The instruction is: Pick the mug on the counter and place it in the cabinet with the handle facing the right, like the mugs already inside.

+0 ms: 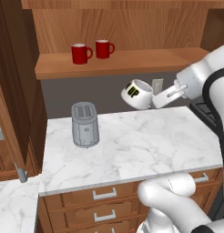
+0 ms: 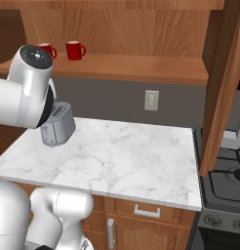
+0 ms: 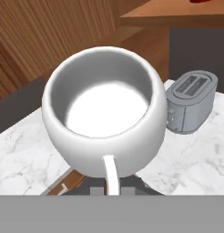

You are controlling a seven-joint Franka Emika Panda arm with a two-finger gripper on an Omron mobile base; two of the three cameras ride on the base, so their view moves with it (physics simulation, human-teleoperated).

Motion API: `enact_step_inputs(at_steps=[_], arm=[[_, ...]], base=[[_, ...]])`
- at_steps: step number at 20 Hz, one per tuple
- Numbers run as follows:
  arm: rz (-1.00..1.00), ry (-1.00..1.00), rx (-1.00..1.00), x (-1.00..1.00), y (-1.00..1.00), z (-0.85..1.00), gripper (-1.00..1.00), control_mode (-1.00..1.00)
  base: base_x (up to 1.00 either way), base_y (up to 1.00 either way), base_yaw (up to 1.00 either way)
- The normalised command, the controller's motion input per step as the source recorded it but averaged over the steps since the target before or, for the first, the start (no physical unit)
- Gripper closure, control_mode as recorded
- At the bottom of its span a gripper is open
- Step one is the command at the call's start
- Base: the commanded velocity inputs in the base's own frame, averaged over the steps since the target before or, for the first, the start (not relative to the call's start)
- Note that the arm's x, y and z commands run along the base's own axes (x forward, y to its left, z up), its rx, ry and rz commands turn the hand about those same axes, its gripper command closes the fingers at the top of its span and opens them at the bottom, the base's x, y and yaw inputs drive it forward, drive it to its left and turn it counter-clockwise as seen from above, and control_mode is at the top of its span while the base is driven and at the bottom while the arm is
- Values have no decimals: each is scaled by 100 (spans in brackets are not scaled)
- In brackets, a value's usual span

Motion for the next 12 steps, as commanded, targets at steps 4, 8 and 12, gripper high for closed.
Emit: enact_step_inputs(at_steps=[4, 8, 12], arm=[[6, 0, 0, -19, 0, 29, 100, -100], [8, 0, -1, -4, 0, 8, 100, -100], [8, 0, -3, 0, 0, 0, 100, -100]], base=[[0, 0, 0], [0, 0, 0], [0, 0, 0]])
